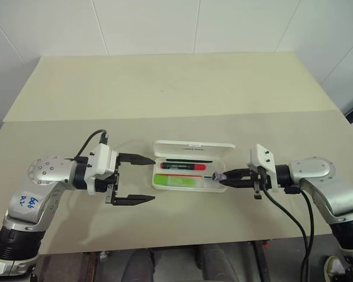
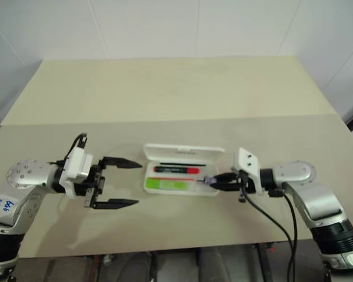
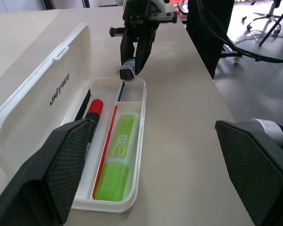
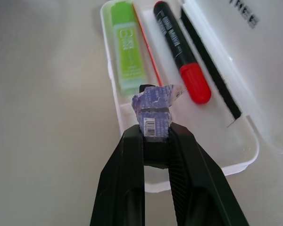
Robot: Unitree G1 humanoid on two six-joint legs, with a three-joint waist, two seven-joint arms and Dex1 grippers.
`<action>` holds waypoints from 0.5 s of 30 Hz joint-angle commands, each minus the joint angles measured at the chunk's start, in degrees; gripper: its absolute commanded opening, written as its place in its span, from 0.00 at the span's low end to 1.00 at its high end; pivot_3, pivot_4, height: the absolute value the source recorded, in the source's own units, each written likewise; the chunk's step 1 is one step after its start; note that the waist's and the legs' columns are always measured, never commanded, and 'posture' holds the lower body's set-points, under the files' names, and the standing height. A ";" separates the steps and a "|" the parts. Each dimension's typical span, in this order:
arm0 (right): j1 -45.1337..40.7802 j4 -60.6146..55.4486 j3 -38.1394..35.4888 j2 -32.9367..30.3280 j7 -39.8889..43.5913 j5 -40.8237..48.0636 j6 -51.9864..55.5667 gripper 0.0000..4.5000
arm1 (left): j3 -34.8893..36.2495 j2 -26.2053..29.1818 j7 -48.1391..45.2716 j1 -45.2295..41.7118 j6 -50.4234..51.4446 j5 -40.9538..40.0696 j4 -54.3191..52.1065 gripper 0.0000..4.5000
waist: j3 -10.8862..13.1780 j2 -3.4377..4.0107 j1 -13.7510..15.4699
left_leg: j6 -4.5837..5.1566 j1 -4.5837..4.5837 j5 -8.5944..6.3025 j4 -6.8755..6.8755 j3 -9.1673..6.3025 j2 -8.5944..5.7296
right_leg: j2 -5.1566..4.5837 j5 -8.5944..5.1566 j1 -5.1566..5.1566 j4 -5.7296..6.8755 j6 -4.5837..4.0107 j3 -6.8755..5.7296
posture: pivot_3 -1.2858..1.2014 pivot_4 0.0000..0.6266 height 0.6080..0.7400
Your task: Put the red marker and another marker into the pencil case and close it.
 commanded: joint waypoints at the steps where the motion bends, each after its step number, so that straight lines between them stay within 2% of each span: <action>1: -0.86 0.51 0.39 0.64 1.30 -0.28 -1.61 0.08 | 1.75 0.83 0.51 0.45 -0.13 -0.72 -2.51 1.00 | 0.00 0.00 -0.12 | 0.00 0.01 0.00 0.00 0.00 0.00 | 0.00 0.00 0.00 0.01 0.00 0.00 | 0.52 0.24 1.00; 15: -4.14 6.62 4.37 6.11 1.37 -4.71 -5.80 0.08 | 2.21 1.67 0.84 0.56 0.67 -1.31 -3.71 1.00 | 0.00 0.00 -0.28 | 0.00 0.09 0.01 0.16 -0.01 0.00 | 0.00 -0.01 0.00 0.32 -0.06 0.01 | 0.52 0.24 1.00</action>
